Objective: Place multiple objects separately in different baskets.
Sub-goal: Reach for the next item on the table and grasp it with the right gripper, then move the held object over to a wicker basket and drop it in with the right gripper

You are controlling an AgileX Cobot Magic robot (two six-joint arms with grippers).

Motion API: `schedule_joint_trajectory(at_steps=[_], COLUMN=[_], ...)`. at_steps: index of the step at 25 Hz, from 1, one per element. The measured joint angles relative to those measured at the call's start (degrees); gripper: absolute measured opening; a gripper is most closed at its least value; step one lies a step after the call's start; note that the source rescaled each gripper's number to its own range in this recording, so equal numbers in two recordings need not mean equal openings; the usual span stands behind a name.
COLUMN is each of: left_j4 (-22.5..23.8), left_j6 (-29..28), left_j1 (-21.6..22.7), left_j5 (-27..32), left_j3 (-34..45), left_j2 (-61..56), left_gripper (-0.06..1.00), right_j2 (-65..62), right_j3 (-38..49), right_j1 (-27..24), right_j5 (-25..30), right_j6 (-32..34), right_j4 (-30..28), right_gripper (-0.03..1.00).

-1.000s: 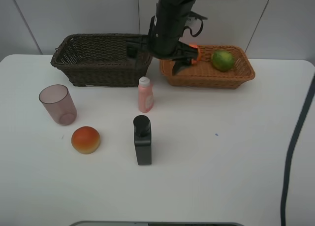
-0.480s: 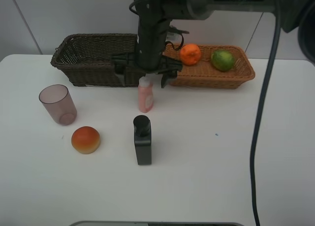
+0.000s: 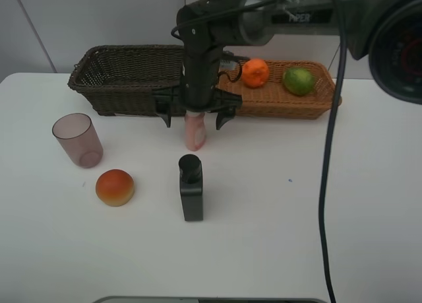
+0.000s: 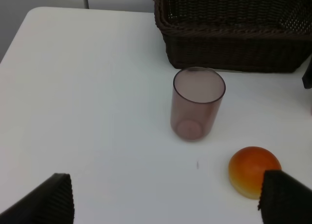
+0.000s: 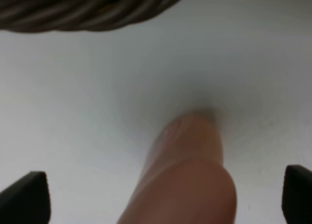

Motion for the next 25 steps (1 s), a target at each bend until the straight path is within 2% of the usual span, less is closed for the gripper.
schedule_joint_trajectory(at_steps=[2, 4, 6, 8, 9, 25], left_j4=[0.00, 0.00, 0.00, 0.00, 0.00, 0.00], left_j6=[0.00, 0.00, 0.00, 0.00, 0.00, 0.00], left_j1=[0.00, 0.00, 0.00, 0.00, 0.00, 0.00], left_j5=[0.00, 0.00, 0.00, 0.00, 0.00, 0.00], left_j3=[0.00, 0.00, 0.00, 0.00, 0.00, 0.00], left_j2=[0.00, 0.00, 0.00, 0.00, 0.00, 0.00], left_gripper=[0.98, 0.98, 0.98, 0.98, 0.98, 0.98], right_j2=[0.43, 0.89, 1.05, 1.05, 1.05, 1.05], right_j3=[0.00, 0.00, 0.00, 0.00, 0.00, 0.00], right_j1=[0.00, 0.00, 0.00, 0.00, 0.00, 0.00], right_j5=[0.00, 0.00, 0.00, 0.00, 0.00, 0.00], right_j6=[0.00, 0.00, 0.01, 0.13, 0.17, 0.17], right_j4=[0.00, 0.00, 0.00, -0.11, -0.20, -0.20], right_gripper=[0.97, 0.82, 0.53, 0.12, 0.00, 0.01])
